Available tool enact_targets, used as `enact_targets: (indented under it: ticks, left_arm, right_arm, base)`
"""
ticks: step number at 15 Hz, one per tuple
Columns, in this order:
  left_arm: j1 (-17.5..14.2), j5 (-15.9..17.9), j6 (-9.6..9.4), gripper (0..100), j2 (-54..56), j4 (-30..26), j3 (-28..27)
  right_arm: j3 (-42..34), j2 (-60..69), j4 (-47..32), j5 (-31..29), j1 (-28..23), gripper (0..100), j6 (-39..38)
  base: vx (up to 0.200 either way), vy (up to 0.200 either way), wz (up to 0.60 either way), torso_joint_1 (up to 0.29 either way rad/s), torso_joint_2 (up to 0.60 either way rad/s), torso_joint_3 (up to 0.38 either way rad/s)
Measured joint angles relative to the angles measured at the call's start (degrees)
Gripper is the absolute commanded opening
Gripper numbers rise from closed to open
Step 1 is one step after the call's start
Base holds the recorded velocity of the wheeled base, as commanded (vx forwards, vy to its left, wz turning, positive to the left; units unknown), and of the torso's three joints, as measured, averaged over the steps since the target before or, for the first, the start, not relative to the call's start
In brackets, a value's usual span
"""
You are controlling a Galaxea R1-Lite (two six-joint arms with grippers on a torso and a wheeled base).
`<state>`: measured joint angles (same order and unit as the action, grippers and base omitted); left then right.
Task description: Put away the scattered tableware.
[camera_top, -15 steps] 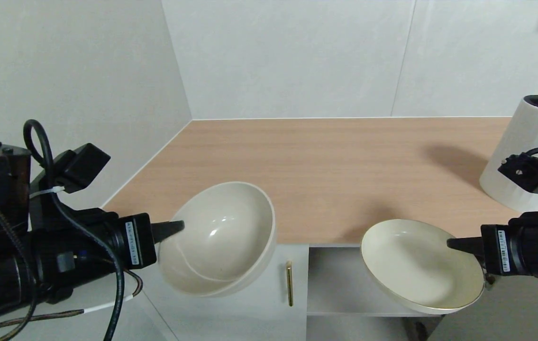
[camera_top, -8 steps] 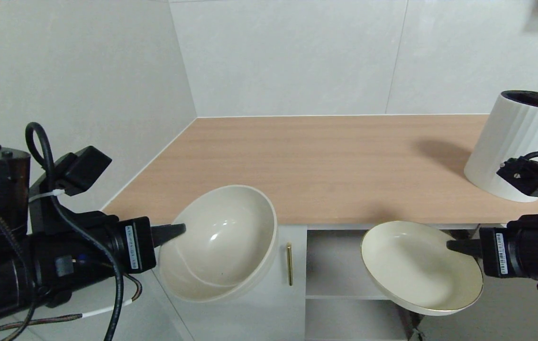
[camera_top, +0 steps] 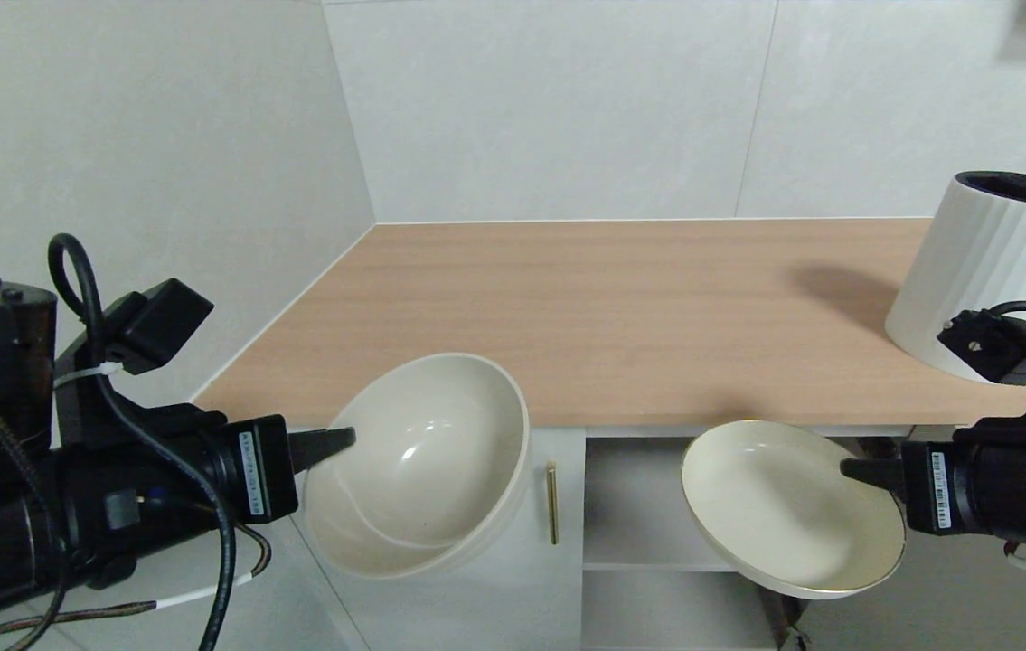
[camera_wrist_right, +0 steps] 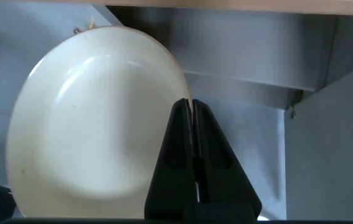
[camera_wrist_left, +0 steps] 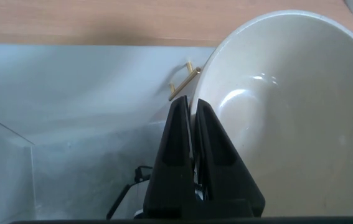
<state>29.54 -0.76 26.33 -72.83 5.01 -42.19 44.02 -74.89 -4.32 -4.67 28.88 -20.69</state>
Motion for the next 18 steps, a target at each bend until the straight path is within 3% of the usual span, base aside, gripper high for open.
enact_targets:
  ticks: [11, 18]
  left_arm:
    - [0.0, -0.02, 0.0, 0, -0.46, 0.0, 0.0]
    - [0.0, -0.02, 0.0, 0, -0.55, -0.04, 0.07]
  right_arm:
    - [-0.96, -0.52, 0.05, 0.1, 0.0, 0, 1.45]
    - [-1.66, -1.4, 0.0, 0.21, 0.02, 0, 2.62]
  base:
    - [0.0, 0.0, 0.0, -0.156, 0.45, 0.288]
    - [0.0, 0.0, 0.0, -0.066, 0.31, 0.229]
